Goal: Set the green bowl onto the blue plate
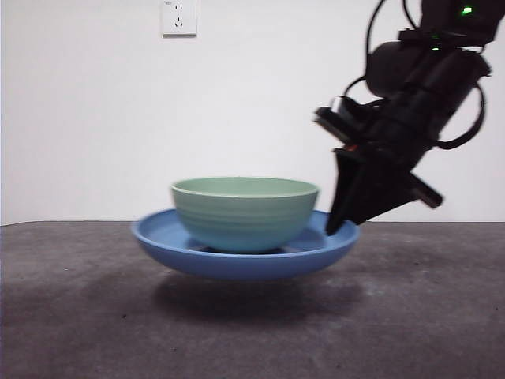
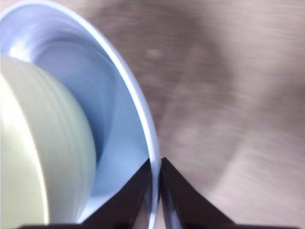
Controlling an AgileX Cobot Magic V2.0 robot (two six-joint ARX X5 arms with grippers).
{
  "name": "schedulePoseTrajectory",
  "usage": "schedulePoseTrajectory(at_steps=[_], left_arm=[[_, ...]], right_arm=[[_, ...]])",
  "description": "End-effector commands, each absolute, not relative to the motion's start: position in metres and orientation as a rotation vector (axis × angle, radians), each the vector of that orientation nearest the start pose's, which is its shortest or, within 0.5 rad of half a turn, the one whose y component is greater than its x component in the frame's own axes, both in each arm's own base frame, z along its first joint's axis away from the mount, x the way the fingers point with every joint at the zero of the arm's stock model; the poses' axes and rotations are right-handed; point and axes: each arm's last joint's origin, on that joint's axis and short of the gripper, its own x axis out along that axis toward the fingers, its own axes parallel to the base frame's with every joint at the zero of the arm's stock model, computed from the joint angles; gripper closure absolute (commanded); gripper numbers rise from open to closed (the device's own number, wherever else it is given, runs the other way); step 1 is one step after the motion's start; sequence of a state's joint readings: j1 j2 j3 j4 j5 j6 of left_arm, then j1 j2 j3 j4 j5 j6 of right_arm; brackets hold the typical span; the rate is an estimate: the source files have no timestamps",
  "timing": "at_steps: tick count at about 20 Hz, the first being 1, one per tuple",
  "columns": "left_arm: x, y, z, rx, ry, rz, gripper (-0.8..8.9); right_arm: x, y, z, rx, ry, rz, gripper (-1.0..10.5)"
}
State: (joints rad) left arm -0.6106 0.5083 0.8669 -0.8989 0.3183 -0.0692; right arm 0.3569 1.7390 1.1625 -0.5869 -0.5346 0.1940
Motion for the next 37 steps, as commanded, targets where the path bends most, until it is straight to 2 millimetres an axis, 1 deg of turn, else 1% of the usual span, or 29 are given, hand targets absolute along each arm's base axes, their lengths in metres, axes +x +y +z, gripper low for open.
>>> schedulePoseTrajectory(at_steps=[1,3,5,9,10,11,12,13,14,16,17,19,20,21,22,23,24,26,27,28,31,34,37], left_arm=[[0.059,-0.053,0.328,0.014,0.575,-0.895,1.88],[0.059,-0.053,0.328,0.014,0.575,-0.895,1.88],[0.059,-0.053,0.328,0.014,0.575,-0.895,1.88],[0.059,-0.053,0.328,0.014,0.575,-0.895,1.88],[0.059,-0.053,0.328,0.014,0.575,-0.895,1.88],[0.059,-0.053,0.328,0.014,0.575,-0.895,1.88],[0.059,-0.053,0.328,0.014,0.575,-0.895,1.88],[0.059,-0.053,0.328,0.014,0.575,-0.895,1.88],[0.059,-0.053,0.328,0.014,0.575,-0.895,1.88],[0.059,-0.053,0.328,0.014,0.575,-0.895,1.88],[0.059,-0.053,0.328,0.015,0.575,-0.895,1.88],[0.059,-0.053,0.328,0.014,0.575,-0.895,1.88],[0.059,-0.053,0.328,0.014,0.575,-0.895,1.88],[0.059,-0.053,0.328,0.014,0.575,-0.895,1.88],[0.059,-0.053,0.328,0.014,0.575,-0.895,1.88],[0.059,-0.053,0.328,0.014,0.575,-0.895,1.88],[0.059,-0.053,0.328,0.014,0.575,-0.895,1.88],[0.059,-0.053,0.328,0.014,0.575,-0.895,1.88],[0.059,-0.053,0.328,0.014,0.575,-0.895,1.88],[0.059,-0.053,0.328,0.014,0.575,-0.895,1.88],[0.059,-0.053,0.328,0.014,0.575,-0.895,1.88],[0.059,-0.053,0.328,0.014,0.575,-0.895,1.88],[0.059,-0.053,0.328,0.014,0.575,-0.895,1.88]], right_arm=[[0.317,0.148,0.185,0.294,1.305,0.669,9.4],[0.318,0.156,0.176,0.285,1.321,0.679,9.4],[0.32,0.158,0.168,0.271,1.331,0.654,9.4],[0.321,0.157,0.165,0.269,1.332,0.653,9.3],[0.321,0.157,0.165,0.27,1.333,0.653,9.0],[0.321,0.157,0.165,0.269,1.333,0.652,8.3],[0.321,0.157,0.165,0.27,1.331,0.653,7.8],[0.322,0.157,0.166,0.268,1.325,0.656,7.6],[0.322,0.157,0.17,0.265,1.309,0.658,7.6],[0.323,0.15,0.185,0.264,1.258,0.642,7.6],[0.322,0.146,0.196,0.257,1.226,0.625,7.6],[0.316,0.133,0.227,0.263,1.145,0.614,7.2],[0.308,0.125,0.247,0.27,1.092,0.616,6.8],[0.301,0.119,0.262,0.265,1.058,0.621,6.5],[0.288,0.112,0.281,0.249,1.012,0.633,6.0],[0.275,0.106,0.297,0.234,0.976,0.644,5.7],[0.256,0.1,0.315,0.215,0.936,0.66,5.2],[0.224,0.089,0.34,0.179,0.879,0.685,4.6],[0.209,0.084,0.349,0.159,0.854,0.698,4.2],[0.189,0.078,0.359,0.121,0.822,0.717,3.7],[0.159,0.067,0.369,0.06,0.8,0.72,3.3],[0.132,0.056,0.373,-0.004,0.802,0.691,3.3],[0.108,0.048,0.377,-0.038,0.781,0.712,3.3]])
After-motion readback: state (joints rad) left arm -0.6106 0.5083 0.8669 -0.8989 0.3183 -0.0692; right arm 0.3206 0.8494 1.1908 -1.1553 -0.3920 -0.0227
